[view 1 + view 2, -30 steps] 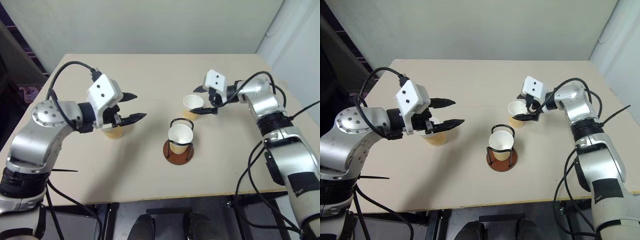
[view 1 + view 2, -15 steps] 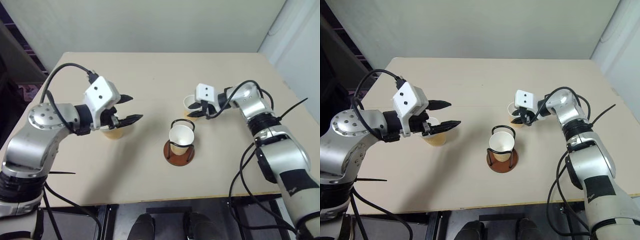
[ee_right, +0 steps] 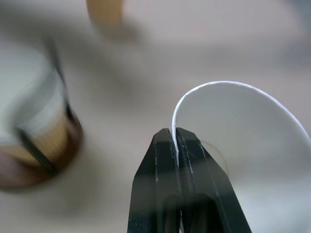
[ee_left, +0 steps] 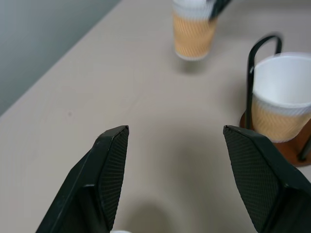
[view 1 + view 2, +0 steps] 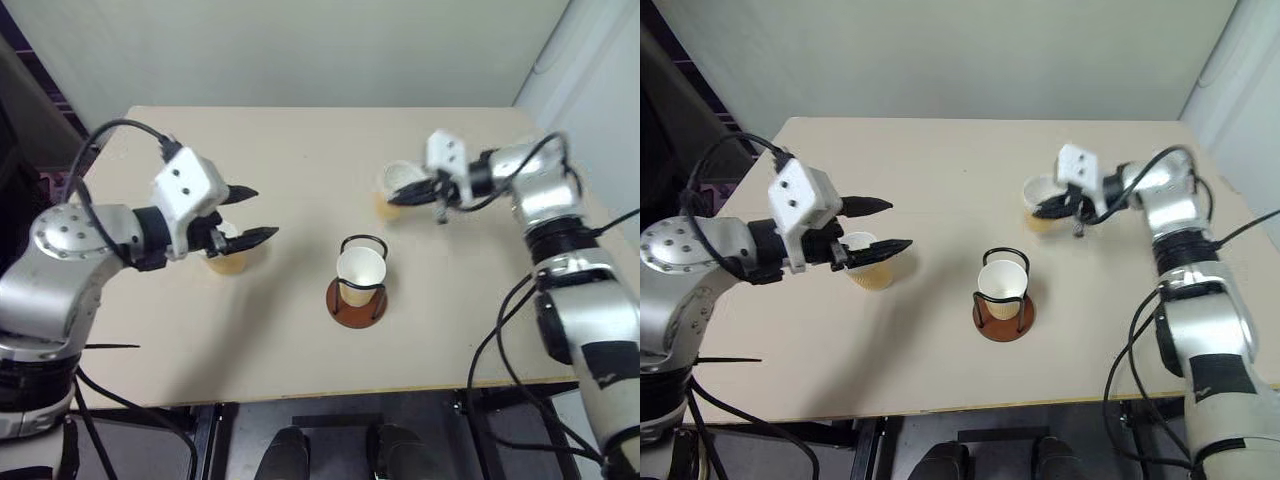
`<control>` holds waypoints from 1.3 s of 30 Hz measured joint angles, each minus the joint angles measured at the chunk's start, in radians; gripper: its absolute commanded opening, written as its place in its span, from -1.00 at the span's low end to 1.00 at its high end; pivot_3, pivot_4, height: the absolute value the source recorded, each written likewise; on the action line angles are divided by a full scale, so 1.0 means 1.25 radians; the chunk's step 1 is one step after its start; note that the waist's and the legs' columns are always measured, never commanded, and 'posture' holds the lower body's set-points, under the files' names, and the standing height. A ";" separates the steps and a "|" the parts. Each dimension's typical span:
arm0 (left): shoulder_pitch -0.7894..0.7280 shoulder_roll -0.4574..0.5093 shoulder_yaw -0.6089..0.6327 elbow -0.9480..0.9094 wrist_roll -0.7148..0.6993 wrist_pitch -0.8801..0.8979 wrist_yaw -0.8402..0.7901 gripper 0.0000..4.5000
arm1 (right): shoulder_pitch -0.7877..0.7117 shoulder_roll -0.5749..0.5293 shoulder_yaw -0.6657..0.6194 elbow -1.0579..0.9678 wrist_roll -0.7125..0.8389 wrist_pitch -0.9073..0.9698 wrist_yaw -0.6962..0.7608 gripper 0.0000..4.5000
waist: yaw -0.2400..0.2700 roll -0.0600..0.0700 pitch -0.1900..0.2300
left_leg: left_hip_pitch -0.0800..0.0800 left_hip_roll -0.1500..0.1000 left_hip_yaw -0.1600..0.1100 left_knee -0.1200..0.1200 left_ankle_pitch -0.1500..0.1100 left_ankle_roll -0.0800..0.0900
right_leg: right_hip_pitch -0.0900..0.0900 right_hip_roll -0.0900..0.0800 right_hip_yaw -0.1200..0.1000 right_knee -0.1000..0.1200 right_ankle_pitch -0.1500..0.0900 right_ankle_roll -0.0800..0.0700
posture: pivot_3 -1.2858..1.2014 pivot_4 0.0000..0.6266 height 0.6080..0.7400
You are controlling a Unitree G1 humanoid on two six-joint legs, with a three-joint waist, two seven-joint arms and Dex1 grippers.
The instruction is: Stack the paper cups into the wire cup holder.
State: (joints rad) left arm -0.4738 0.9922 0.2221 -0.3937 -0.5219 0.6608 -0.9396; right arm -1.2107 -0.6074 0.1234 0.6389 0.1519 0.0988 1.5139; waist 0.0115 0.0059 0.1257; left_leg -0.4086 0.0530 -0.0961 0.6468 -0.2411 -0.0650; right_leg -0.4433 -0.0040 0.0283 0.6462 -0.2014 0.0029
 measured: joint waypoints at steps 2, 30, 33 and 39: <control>0.037 0.028 0.039 0.001 -0.016 -0.007 -0.040 0.48 | 0.012 -0.040 -0.039 -0.164 0.108 0.141 0.045 -0.99 | -0.001 0.000 0.000 | 0.001 0.000 0.001 -0.001 0.001 -0.002 | 0.000 0.001 0.000 0.000 -0.002 -0.002 | 0.03 -0.52 1.00; 0.122 0.070 0.056 0.000 -0.029 -0.051 -0.081 0.48 | 0.241 -0.052 0.109 -0.561 0.155 0.281 -0.038 0.71 | -0.006 -0.001 0.000 | 0.005 0.009 0.000 0.000 0.000 0.006 | 0.003 0.010 0.001 0.002 0.001 -0.013 | 0.03 -0.52 1.00; 0.122 0.070 0.056 0.001 -0.029 -0.052 -0.081 0.48 | 0.241 -0.052 0.109 -0.567 0.156 0.282 -0.040 0.99 | -0.006 -0.001 -0.001 | 0.006 0.011 0.000 0.000 0.000 0.006 | 0.003 0.012 0.001 0.002 0.001 -0.012 | 0.03 -0.52 1.00; 0.124 0.097 0.058 0.040 0.000 -0.069 -0.083 0.48 | 0.230 -0.065 0.051 -0.565 0.243 0.319 -0.010 0.99 | -0.006 -0.001 0.000 | 0.005 0.012 0.000 0.000 0.000 0.005 | 0.002 0.014 0.001 0.002 0.002 -0.011 | 0.03 -0.52 1.00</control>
State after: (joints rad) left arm -0.3192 1.1137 0.2945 -0.3440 -0.5223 0.5748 -1.0435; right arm -0.9227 -0.6890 0.1869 -0.0669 0.4558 0.4975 1.5009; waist 0.0042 0.0049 0.1251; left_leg -0.4017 0.0685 -0.0960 0.6465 -0.2415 -0.0589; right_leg -0.4409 0.0139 0.0297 0.6485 -0.1991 -0.0113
